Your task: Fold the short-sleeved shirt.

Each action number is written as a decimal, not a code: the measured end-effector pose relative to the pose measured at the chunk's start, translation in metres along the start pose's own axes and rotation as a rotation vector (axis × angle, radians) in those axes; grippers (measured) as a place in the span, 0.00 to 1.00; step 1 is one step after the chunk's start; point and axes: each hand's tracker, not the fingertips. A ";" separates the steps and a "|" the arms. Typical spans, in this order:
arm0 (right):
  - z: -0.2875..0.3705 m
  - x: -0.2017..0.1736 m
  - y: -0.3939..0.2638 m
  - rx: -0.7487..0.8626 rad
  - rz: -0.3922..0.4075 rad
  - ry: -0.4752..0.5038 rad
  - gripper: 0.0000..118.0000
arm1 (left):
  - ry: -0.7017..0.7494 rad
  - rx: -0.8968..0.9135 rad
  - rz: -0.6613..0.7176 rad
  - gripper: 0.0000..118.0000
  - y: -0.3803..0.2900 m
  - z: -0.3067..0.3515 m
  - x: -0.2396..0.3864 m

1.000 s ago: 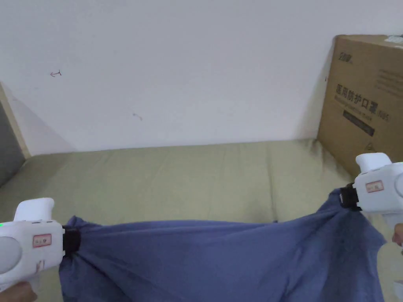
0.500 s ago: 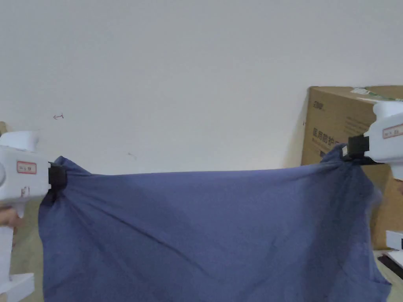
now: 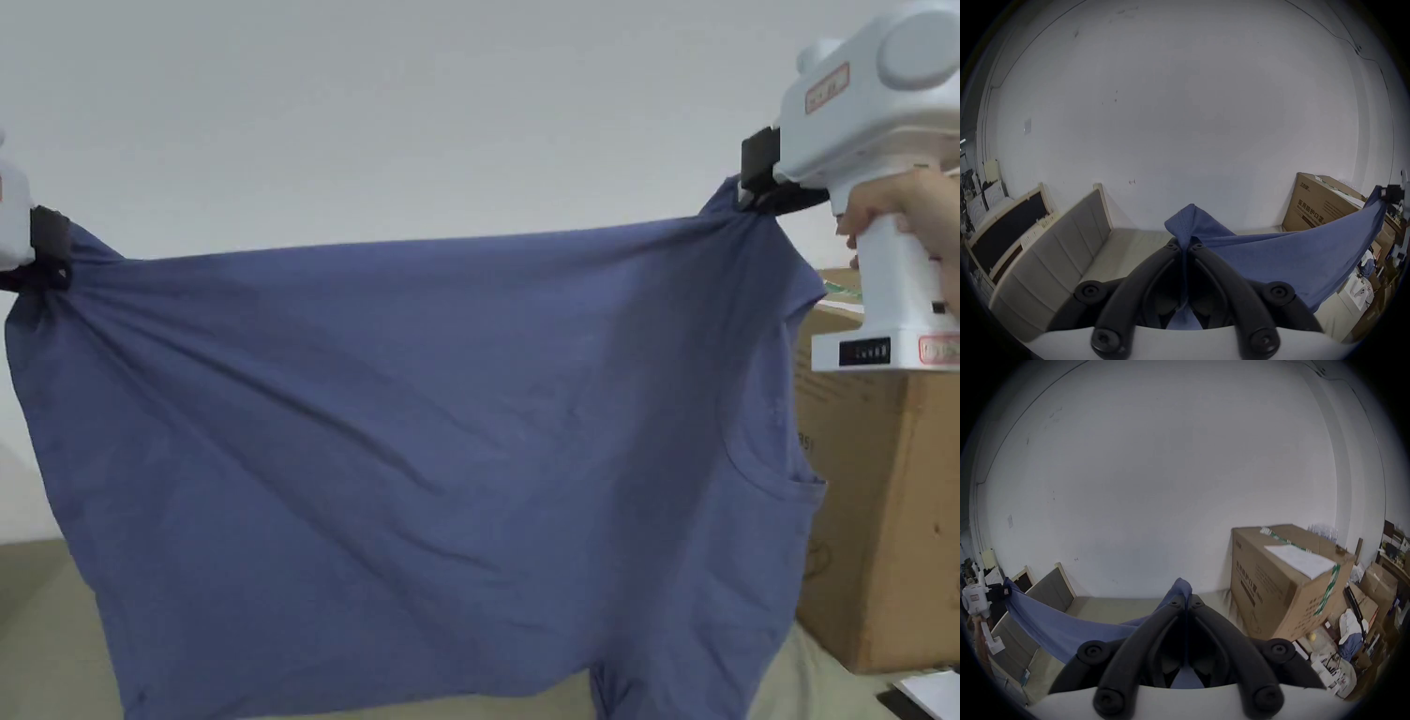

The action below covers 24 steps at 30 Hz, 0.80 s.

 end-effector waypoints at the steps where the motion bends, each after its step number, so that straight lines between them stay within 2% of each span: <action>1: 0.000 -0.002 0.008 0.009 -0.003 0.006 0.00 | 0.012 0.009 0.007 0.02 0.008 -0.002 0.000; 7: -0.023 -0.010 0.032 0.036 -0.027 0.001 0.00 | -0.018 0.034 0.070 0.02 0.027 -0.020 0.001; 8: -0.031 -0.009 0.027 0.028 -0.039 0.002 0.00 | -0.019 0.012 0.097 0.02 0.024 -0.029 0.002; 10: -0.029 -0.007 -0.001 -0.019 -0.058 0.017 0.00 | 0.006 -0.005 0.078 0.02 0.019 -0.068 -0.008; 11: -0.039 -0.007 -0.013 -0.055 -0.042 0.012 0.00 | 0.027 -0.019 0.037 0.02 0.013 -0.083 -0.008; 14: -0.081 -0.001 -0.050 -0.113 -0.005 -0.005 0.00 | 0.036 -0.026 0.034 0.02 -0.030 -0.094 0.008; 16: -0.107 0.003 -0.083 -0.180 -0.019 -0.026 0.00 | 0.016 -0.095 0.077 0.02 -0.058 -0.115 0.011; 17: -0.137 0.010 -0.093 -0.219 -0.024 -0.027 0.00 | 0.019 -0.112 0.072 0.02 -0.074 -0.126 0.013; 18: -0.154 0.014 -0.112 -0.249 -0.041 -0.032 0.00 | 0.026 -0.115 0.066 0.02 -0.079 -0.168 -0.010; 21: -0.201 0.021 -0.171 -0.362 -0.076 -0.064 0.00 | 0.054 -0.232 0.021 0.02 -0.133 -0.210 -0.007; 24: -0.241 0.021 -0.235 -0.473 -0.033 -0.111 0.00 | 0.064 -0.328 0.046 0.02 -0.201 -0.229 0.011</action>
